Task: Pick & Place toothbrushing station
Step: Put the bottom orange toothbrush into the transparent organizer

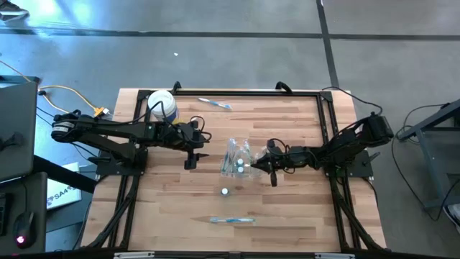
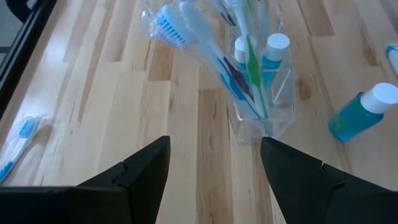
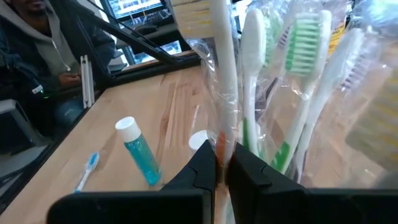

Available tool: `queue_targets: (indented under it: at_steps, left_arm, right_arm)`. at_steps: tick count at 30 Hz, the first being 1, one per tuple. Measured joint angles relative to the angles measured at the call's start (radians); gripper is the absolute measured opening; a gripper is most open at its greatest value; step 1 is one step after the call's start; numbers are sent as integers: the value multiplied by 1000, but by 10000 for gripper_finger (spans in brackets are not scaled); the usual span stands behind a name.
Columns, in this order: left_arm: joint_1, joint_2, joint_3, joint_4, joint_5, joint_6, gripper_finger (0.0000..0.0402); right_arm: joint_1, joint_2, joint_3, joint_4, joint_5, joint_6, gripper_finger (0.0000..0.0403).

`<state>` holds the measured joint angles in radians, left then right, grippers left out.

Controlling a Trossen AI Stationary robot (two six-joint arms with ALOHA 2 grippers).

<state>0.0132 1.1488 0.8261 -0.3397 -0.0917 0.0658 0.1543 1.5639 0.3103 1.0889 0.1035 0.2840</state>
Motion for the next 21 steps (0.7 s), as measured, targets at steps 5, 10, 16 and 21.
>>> queue_targets:
  at_steps: [5,10,16,21]
  left_arm:
    - [0,0,0,0,0,-13,248]
    - [0,0,0,-2,20,-32,248]
    - [0,0,0,-3,71,-48,248]
    - [0,0,0,-3,83,-49,248]
  right_arm:
    - [0,0,0,-4,9,38,33]
    - [0,0,0,-33,8,63,88]
    - [1,0,0,-45,-2,64,143]
    - [1,0,0,-45,-7,64,175]
